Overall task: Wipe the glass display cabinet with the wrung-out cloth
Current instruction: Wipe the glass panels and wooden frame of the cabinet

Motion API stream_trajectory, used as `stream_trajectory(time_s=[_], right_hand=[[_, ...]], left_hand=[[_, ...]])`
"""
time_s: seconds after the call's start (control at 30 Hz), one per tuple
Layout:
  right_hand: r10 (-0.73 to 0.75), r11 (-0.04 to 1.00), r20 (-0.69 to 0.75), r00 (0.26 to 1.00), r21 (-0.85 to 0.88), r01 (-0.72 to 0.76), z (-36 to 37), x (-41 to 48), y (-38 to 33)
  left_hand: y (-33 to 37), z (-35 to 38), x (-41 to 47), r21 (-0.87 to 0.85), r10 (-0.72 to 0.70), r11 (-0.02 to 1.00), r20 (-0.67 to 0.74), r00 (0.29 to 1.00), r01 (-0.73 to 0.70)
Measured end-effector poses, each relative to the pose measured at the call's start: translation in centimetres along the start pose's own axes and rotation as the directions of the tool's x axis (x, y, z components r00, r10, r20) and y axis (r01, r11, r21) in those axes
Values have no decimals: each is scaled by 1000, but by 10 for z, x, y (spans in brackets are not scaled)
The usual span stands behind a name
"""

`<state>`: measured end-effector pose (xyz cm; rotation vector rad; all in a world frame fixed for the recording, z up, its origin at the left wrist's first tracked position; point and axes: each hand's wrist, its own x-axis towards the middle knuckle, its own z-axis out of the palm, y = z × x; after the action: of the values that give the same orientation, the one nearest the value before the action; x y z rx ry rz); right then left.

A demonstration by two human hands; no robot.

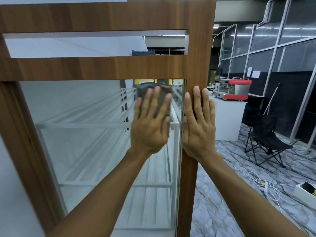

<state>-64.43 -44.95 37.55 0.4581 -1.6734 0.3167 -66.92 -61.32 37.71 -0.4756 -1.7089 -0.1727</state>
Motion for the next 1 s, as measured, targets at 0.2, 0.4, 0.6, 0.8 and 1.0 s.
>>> stream_trajectory(time_s=[0.2, 0.4, 0.6, 0.8, 1.0], right_hand=[[40, 992, -67, 997, -116, -48, 29, 2, -43], [-16, 999, 37, 999, -51, 18, 70, 12, -85], [-119, 987, 75, 990, -100, 126, 112, 29, -149], [-134, 980, 33, 990, -142, 137, 143, 33, -198], [-144, 979, 47, 988, -136, 150, 168, 28, -237]], left_hand=[[-8, -4, 1, -2, 77, 997, 1, 997, -77], [-89, -34, -18, 30, 13, 999, -5, 1000, -12], [-150, -57, -32, 35, -53, 998, -15, 998, 53], [-209, -74, -54, 32, -78, 996, -27, 997, 78], [-265, -95, -72, 42, -152, 987, -73, 986, 156]])
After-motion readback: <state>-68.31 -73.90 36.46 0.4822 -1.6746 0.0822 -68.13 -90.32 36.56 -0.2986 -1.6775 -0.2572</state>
